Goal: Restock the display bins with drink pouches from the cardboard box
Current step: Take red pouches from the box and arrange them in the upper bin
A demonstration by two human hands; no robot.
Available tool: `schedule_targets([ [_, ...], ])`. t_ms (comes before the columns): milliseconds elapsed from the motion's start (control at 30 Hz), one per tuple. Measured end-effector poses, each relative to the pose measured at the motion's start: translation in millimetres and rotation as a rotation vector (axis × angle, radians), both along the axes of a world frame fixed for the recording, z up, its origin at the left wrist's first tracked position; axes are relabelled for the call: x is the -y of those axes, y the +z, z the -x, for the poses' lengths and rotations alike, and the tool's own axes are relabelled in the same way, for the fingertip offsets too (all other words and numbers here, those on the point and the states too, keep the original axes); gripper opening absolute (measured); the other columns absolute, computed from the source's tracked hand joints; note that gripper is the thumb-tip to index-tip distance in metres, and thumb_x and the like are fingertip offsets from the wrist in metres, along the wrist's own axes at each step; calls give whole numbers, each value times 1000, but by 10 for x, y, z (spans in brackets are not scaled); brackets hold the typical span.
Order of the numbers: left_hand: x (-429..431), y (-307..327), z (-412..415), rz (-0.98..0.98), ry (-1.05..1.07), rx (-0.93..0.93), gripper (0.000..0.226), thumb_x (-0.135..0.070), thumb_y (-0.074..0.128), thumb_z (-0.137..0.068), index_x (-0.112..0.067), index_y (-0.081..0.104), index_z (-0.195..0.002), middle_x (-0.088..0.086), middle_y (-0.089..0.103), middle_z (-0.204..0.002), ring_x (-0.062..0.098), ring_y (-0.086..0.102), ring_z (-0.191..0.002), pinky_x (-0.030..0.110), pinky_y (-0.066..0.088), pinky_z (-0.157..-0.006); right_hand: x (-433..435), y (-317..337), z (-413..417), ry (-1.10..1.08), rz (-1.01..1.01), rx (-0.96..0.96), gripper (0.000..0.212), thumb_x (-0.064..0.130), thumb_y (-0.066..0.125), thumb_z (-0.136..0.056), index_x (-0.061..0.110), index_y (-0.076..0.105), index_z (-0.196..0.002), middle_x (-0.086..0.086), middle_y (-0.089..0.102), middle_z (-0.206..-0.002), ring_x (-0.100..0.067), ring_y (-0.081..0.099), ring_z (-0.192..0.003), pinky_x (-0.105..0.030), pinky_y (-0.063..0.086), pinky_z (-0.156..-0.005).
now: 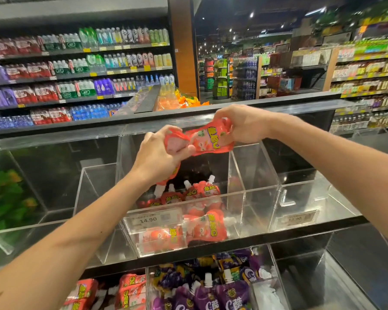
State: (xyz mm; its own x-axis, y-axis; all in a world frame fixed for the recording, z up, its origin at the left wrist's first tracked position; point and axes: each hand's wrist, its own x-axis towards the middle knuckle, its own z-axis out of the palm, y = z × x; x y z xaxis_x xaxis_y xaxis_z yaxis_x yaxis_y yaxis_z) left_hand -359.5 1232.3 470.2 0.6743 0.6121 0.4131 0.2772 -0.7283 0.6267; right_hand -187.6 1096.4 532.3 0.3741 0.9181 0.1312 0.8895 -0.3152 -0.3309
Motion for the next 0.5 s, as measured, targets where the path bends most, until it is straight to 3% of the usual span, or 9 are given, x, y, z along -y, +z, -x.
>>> schedule_targets([
  [100, 47, -32, -32, -209, 69, -152, 40, -60, 69, -83, -29, 55, -105, -3, 61, -100, 22, 59, -94, 37, 46, -76, -82, 15, 72, -75, 58, 229, 43, 26, 74, -87, 11, 61, -125, -8, 63, -116, -24, 60, -97, -38, 56, -83],
  [233, 82, -30, -158, -276, 119, -375, 43, -66, 59, -86, -29, 49, -106, -4, 54, -93, 22, 52, -84, 35, 40, -71, -212, -28, 140, -137, 69, 388, 16, 16, 66, -89, 8, 60, -100, -3, 51, -80, -20, 52, -68, -31, 44, -56],
  [333, 99, -44, -266, -191, 30, -427, 42, -58, 54, -87, -22, 51, -108, 1, 59, -93, 23, 56, -81, 37, 46, -70, -177, -101, 134, -191, 65, 484, 17, 11, 64, -89, 13, 48, -93, -3, 46, -80, -23, 49, -70, -34, 39, -62],
  [400, 78, -35, -372, -74, -16, -404, 38, -52, 52, -87, -19, 50, -107, 5, 61, -95, 23, 60, -82, 39, 52, -70, -114, -180, 79, -221, 22, 533, 15, 11, 65, -90, 13, 52, -96, -5, 48, -87, -25, 48, -76, -35, 39, -65],
  [500, -56, -57, -610, 210, -8, -331, 37, -31, 60, -91, -16, 50, -123, 7, 64, -102, 20, 68, -84, 34, 59, -60, -25, -315, -45, -281, -101, 507, 16, 13, 69, -88, 9, 64, -102, -6, 51, -85, -27, 48, -76, -36, 40, -66],
])
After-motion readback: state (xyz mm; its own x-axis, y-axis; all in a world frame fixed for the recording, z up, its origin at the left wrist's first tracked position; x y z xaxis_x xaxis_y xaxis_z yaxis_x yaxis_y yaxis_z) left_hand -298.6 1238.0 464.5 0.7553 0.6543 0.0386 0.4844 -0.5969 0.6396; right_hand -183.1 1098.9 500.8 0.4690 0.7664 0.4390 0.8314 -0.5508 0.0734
